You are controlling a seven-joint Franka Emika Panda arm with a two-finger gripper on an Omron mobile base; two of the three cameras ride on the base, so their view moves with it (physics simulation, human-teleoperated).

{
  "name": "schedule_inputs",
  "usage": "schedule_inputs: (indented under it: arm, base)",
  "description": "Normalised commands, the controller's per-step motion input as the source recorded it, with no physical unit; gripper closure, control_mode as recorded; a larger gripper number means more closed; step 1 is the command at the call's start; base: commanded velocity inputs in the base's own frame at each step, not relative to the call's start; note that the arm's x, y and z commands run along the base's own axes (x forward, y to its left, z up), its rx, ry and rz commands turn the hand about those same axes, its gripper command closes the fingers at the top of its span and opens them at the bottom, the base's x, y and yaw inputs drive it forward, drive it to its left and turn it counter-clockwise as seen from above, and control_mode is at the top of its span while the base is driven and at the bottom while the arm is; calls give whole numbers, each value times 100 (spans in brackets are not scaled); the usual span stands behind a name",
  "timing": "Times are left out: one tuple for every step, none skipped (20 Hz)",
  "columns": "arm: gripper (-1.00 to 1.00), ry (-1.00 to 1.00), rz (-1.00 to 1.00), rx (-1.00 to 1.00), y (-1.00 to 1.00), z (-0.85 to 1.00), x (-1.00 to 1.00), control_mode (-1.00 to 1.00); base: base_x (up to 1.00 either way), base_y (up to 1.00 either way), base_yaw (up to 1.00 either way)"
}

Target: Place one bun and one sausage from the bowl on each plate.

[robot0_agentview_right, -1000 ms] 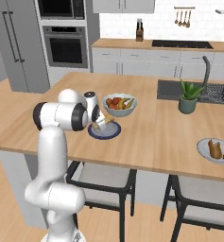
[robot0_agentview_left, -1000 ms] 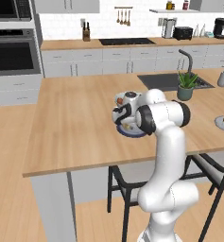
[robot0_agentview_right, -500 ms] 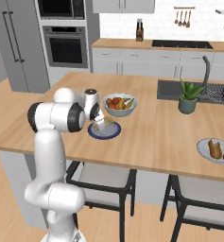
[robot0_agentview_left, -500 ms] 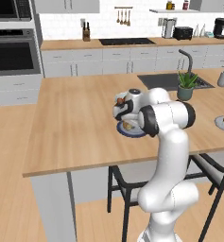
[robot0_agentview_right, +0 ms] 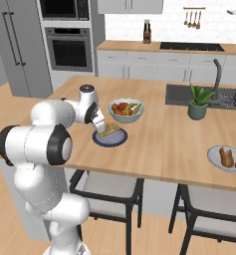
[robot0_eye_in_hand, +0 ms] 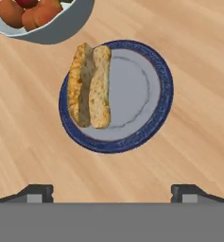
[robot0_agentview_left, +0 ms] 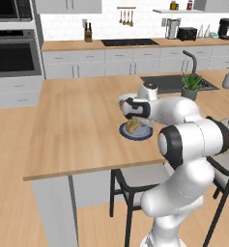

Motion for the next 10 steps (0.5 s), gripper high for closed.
schedule_inputs:
  arm:
    - [-100, 0, 1, 0, 5, 100, -90, -100]
    - [-100, 0, 0, 0, 0, 100, -89, -100]
    - [-100, 5, 0, 0, 0, 100, -87, -100]
    - [-100, 7, 0, 0, 0, 100, -87, -100]
    - [-100, 10, 0, 0, 0, 100, -91, -100]
    - [-100, 16, 0, 0, 0, 100, -91, -100]
    - [-100, 18, 0, -1, 0, 100, -95, -100]
    - [-100, 16, 0, -3, 0, 100, -100, -100]
    - [-100, 22, 0, -4, 0, 100, -100, -100]
    - [-100, 23, 0, -4, 0, 100, -100, -100]
  base:
    - [0, 0, 0]
    - [0, 0, 0]
    - [0, 0, 0]
    - [0, 0, 0]
    - [0, 0, 0]
    - [0, 0, 0]
    - [0, 0, 0]
    - [0, 0, 0]
    - [0, 0, 0]
    - [0, 0, 0]
